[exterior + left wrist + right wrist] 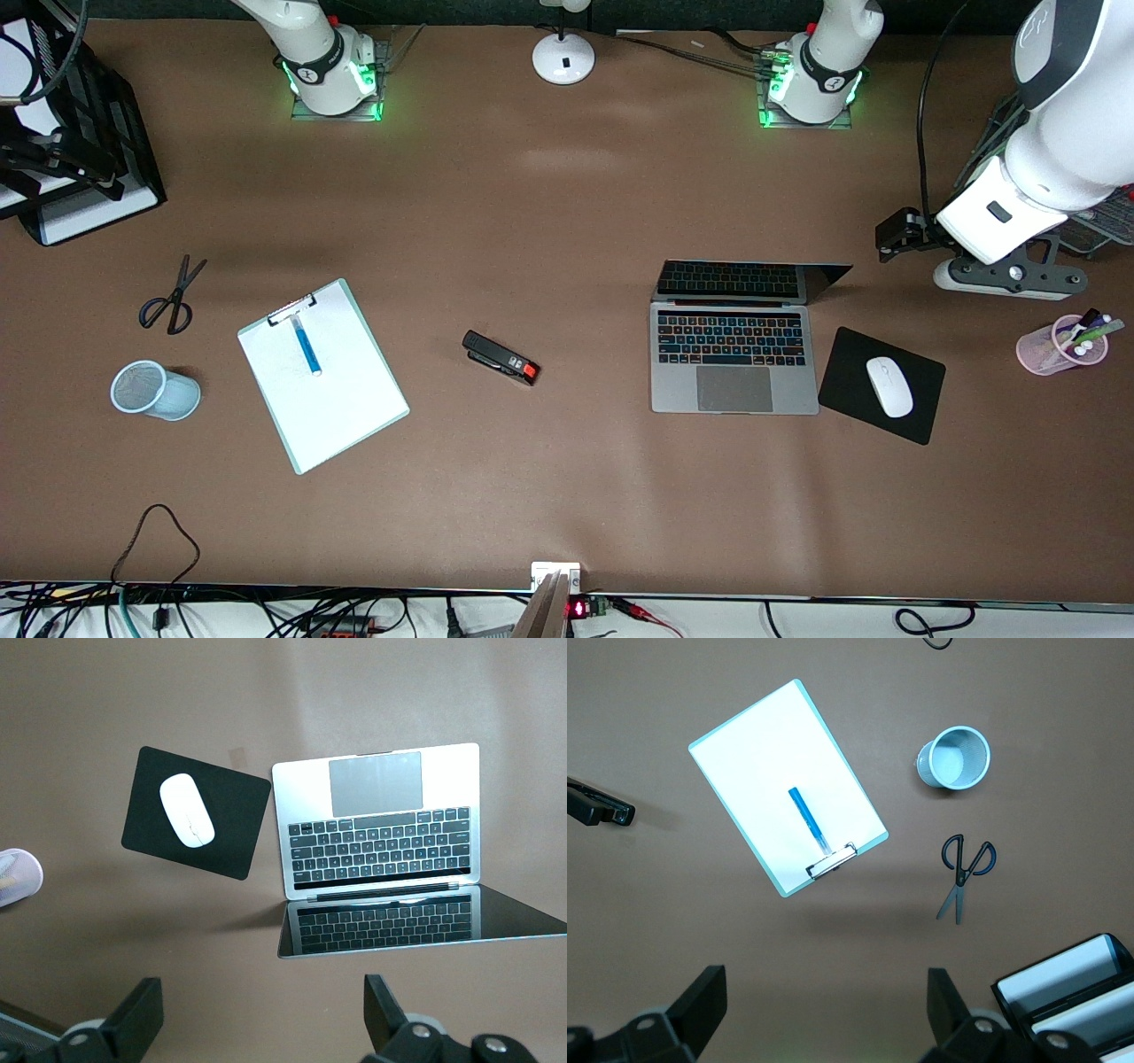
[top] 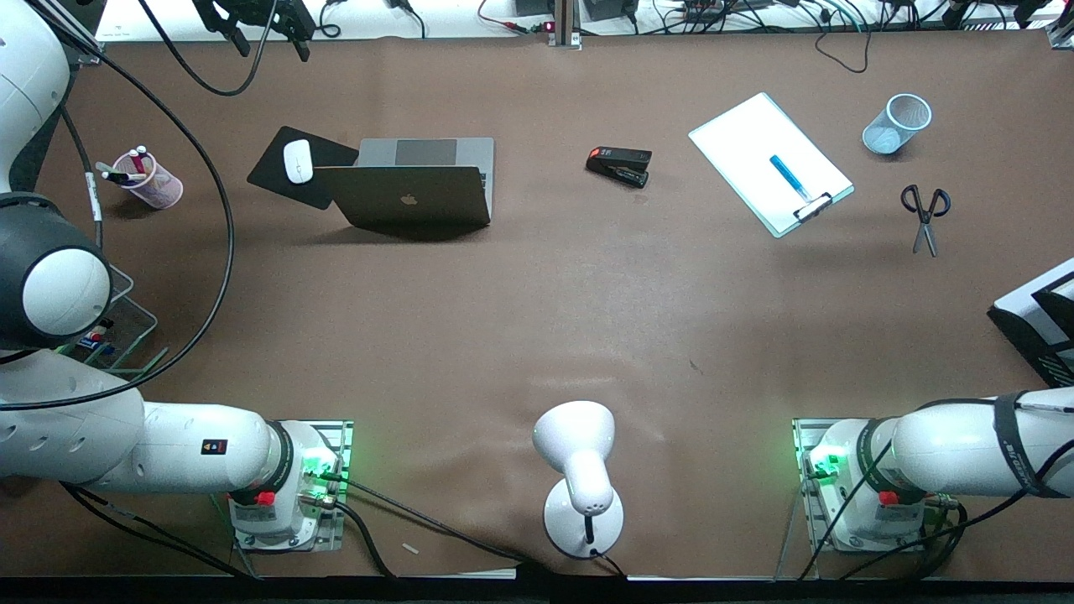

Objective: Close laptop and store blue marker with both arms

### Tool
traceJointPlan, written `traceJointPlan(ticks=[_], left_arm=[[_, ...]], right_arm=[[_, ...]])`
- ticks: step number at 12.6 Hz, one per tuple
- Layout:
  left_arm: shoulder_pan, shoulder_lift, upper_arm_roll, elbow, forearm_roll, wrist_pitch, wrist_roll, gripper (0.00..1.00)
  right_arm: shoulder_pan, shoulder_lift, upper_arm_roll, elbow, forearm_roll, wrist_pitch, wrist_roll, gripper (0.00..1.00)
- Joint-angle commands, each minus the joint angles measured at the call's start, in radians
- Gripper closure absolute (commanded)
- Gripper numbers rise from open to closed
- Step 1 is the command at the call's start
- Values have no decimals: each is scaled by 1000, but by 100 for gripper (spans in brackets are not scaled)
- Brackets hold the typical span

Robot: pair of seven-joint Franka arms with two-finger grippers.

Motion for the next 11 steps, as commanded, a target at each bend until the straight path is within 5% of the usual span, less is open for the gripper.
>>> traceJointPlan(ticks=[1,11], left_arm=[[-2,12,-1,30,14,-23,17,0],[-5,15,-2,30,5,-26,1,0]], right_arm=[[-4,-15,3,0,8,-6,-5,0],[2,112,11,0,12,134,2,0]])
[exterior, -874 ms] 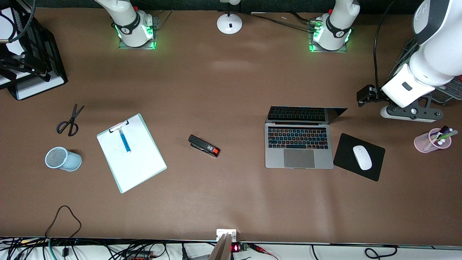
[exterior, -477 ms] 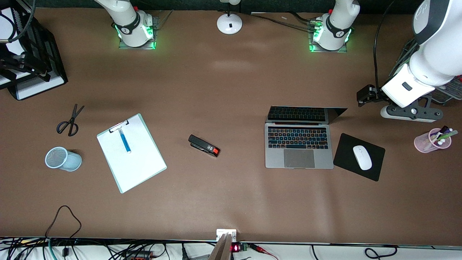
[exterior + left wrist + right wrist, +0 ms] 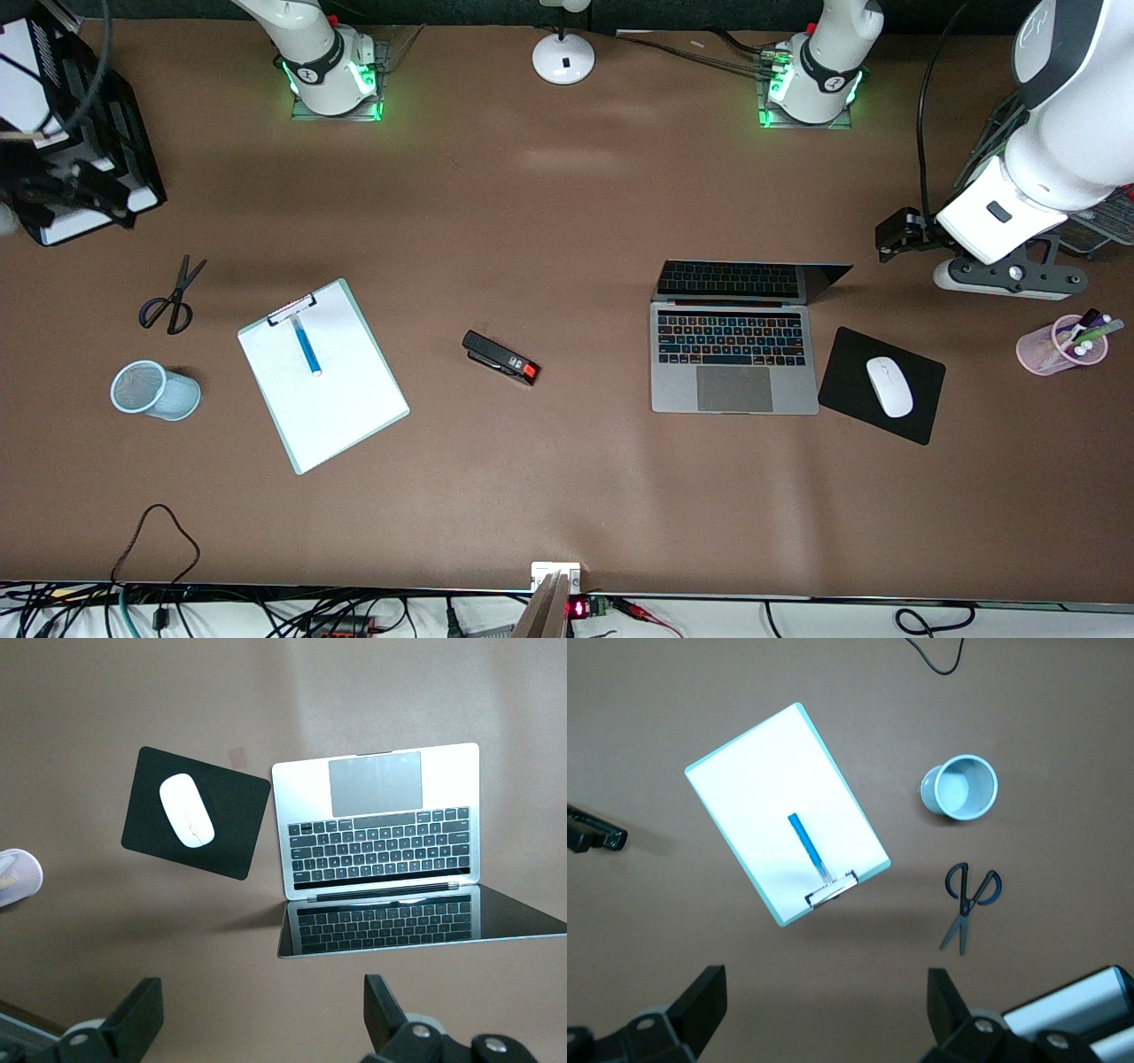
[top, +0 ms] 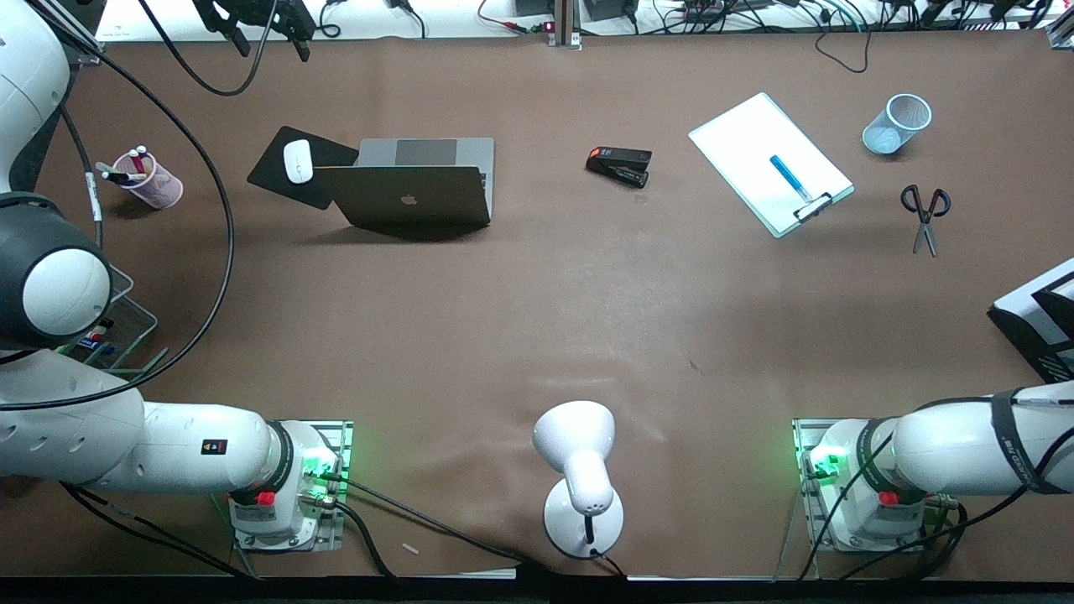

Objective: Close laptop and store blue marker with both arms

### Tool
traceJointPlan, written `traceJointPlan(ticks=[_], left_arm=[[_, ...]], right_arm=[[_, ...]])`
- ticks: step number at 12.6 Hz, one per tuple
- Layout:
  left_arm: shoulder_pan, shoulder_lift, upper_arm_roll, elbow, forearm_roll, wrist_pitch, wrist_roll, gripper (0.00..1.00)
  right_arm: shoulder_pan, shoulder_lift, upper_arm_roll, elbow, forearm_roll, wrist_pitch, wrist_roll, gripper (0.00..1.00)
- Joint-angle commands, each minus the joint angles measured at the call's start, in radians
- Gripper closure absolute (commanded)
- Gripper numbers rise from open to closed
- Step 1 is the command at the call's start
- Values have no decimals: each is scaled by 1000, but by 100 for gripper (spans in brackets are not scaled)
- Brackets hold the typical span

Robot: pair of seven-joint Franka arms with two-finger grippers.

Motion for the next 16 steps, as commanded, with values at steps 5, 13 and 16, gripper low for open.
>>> traceJointPlan(ticks=[5,13,16], left_arm=[[-25,49,-29,35,17,-37,1,0],[-17,64,-29,27,5,-43,41,94],[-16,64,-28,26,5,-51,32,100]], right_arm=[[38,165,4,8,8,79,4,0],[87,422,6,6,10,242,-8,0],[92,501,6,4,11,250,-92,0]])
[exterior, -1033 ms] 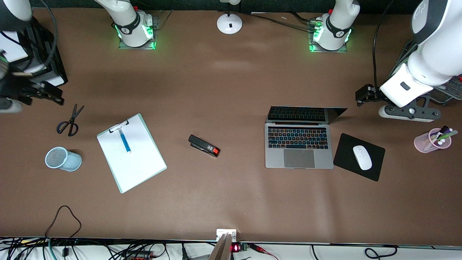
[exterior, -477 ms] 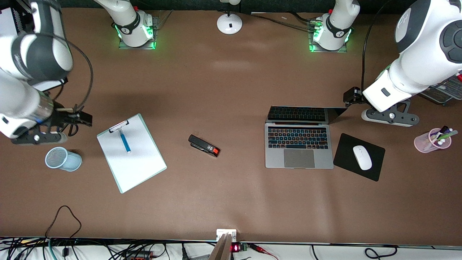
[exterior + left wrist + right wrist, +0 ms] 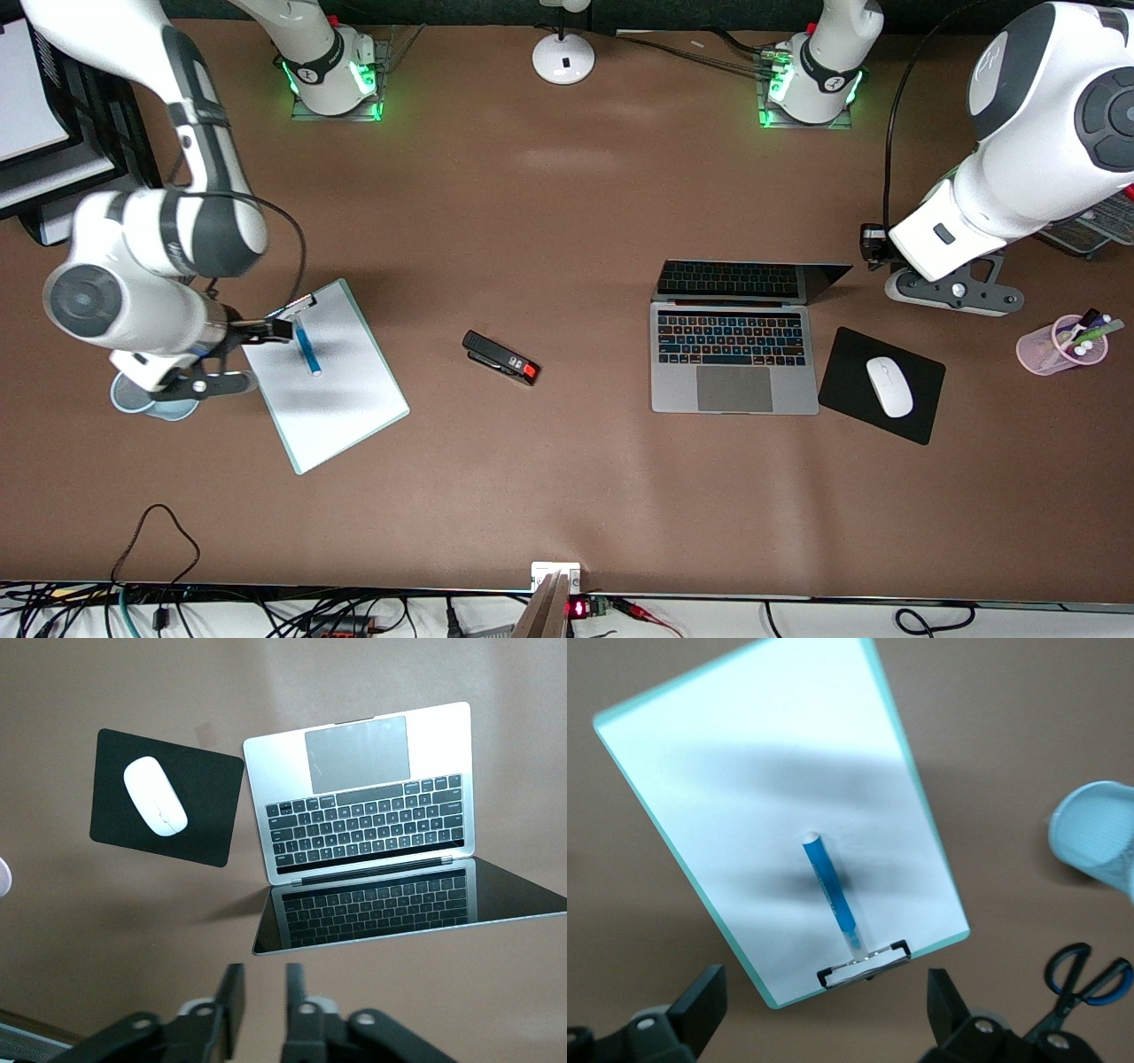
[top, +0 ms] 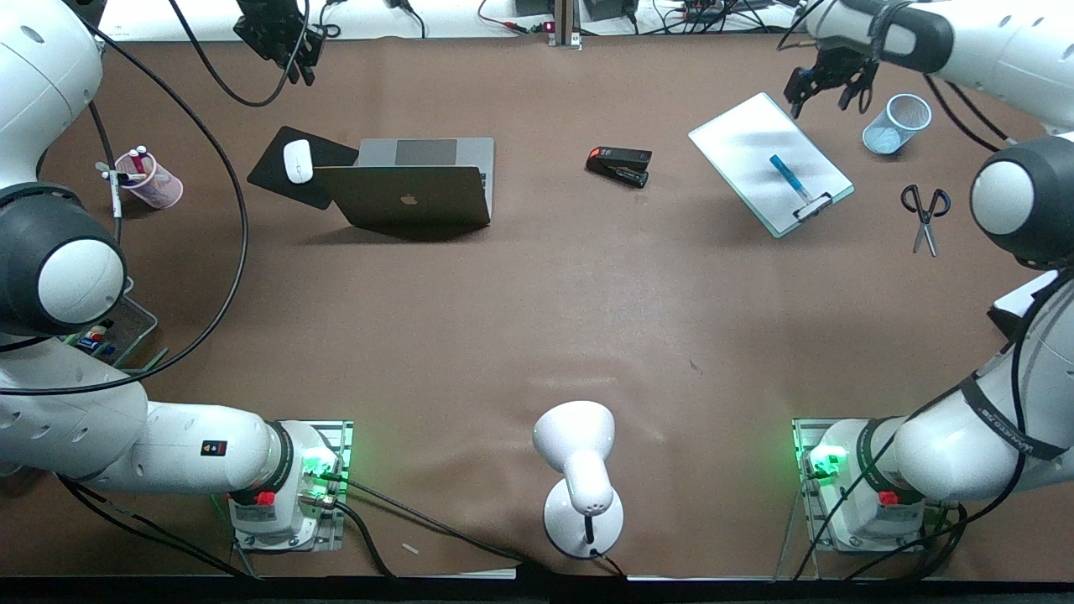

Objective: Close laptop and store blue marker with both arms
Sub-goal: 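Reach the right gripper to the blue marker on the clipboard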

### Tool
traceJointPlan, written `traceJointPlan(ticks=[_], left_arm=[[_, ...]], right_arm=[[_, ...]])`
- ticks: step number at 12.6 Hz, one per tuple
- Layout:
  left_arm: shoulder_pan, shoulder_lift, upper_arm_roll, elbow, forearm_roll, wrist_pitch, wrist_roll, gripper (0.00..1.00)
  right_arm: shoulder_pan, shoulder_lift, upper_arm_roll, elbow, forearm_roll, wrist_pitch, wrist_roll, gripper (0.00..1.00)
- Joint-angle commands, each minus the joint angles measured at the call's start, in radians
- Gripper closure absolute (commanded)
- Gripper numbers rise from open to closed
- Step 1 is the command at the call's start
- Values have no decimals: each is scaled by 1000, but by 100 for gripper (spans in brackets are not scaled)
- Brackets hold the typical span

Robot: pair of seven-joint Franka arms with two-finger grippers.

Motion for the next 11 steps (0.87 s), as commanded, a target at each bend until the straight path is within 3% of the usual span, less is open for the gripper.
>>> traceJointPlan(ticks=[1,4,8,11], left_arm=[[0,12,-2,27,5,-34,11,100],[-5,9,-5,21,4,-68,11,100],[-2,-19,-80,-28,-59,-123,-119,100],[0,-63,-167,-115,-72,-96,-269,100]], right_arm=[[-3,60,-3,10,14,27,-105,0],[-1,109,-3,8,37,73,-145,0],[11,166,5,8,37,181,-146,3],[11,199,5,10,37,216,-146,18]])
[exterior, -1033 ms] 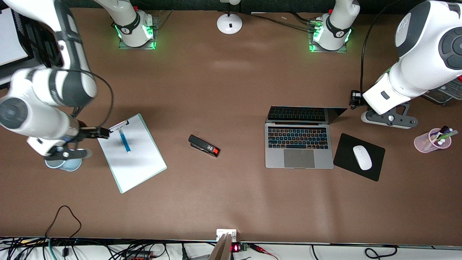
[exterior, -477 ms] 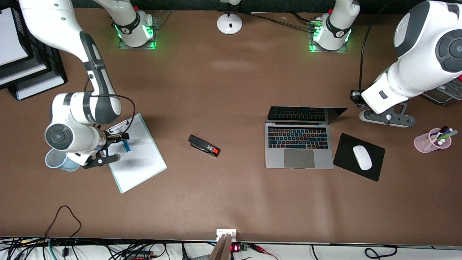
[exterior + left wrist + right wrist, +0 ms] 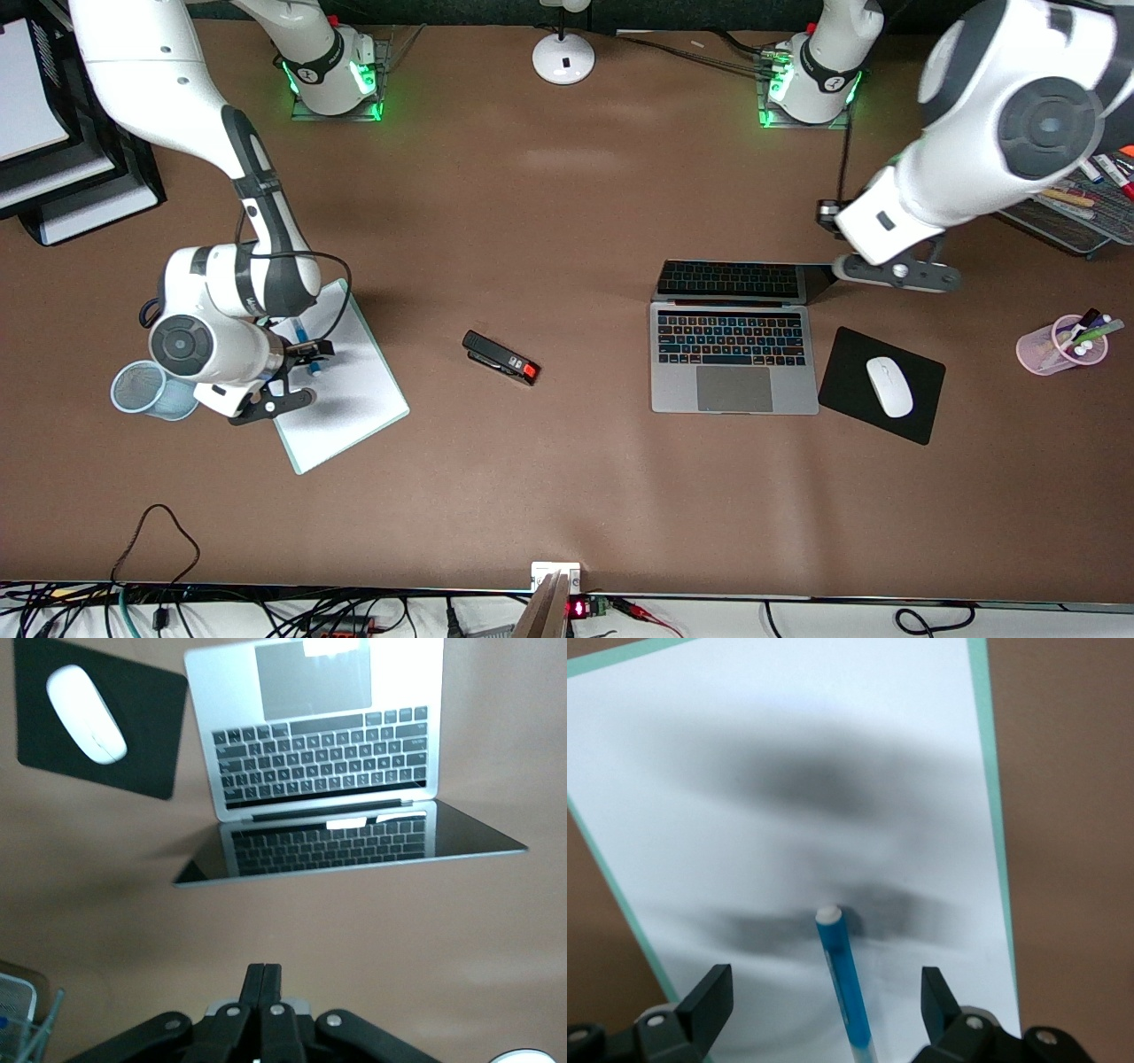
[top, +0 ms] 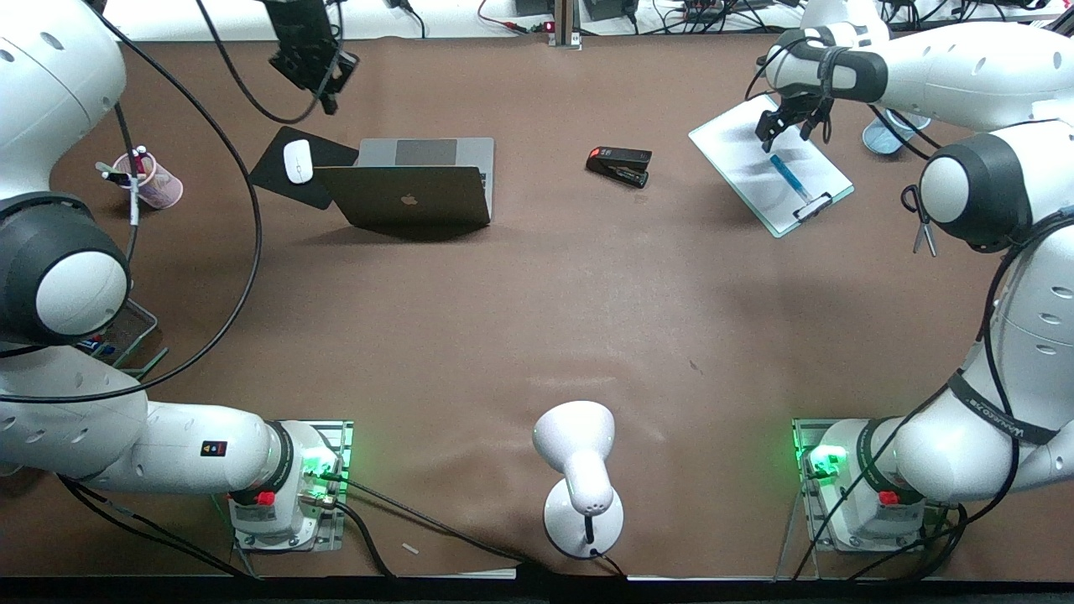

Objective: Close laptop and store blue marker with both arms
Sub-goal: 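Grasp the blue marker with the right gripper while the left gripper reaches the laptop lid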

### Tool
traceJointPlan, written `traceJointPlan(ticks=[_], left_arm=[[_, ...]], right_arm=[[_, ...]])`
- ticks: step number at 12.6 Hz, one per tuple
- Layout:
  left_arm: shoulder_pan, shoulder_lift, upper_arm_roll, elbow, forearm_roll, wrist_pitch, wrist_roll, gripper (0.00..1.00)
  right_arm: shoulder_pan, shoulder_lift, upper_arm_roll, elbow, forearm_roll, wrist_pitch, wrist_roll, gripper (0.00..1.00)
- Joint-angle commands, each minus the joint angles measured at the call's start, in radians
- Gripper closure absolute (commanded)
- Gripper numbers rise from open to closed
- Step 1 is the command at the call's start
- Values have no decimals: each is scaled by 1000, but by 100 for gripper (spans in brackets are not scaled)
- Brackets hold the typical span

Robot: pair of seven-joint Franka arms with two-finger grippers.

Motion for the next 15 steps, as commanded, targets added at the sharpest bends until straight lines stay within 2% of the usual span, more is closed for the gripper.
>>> traceJointPlan(ticks=[1,3,6,7,10,12,15], left_arm=[[8,-79,-78,-125,-26,67,-145,100],[8,-111,-112,-222,-27,156,-164,100],[7,-162,-130,-378,-26,320,-184,100],[8,-162,-150,-417,-26,369,-195,100],[22,-150,-150,-566,-21,596,-192,100],[31,-135,-150,-587,-17,642,-190,100],[46,-128,-147,-589,-9,697,-181,100]], right_arm=[[-4,19,0,9,18,17,-22,26],[-2,27,0,11,13,17,-22,38],[-2,44,0,12,15,18,-22,41],[-2,47,0,12,15,18,-22,41],[-5,61,0,12,15,21,-98,49],[-7,65,0,12,16,38,-122,51],[-7,65,0,12,18,38,-122,63]])
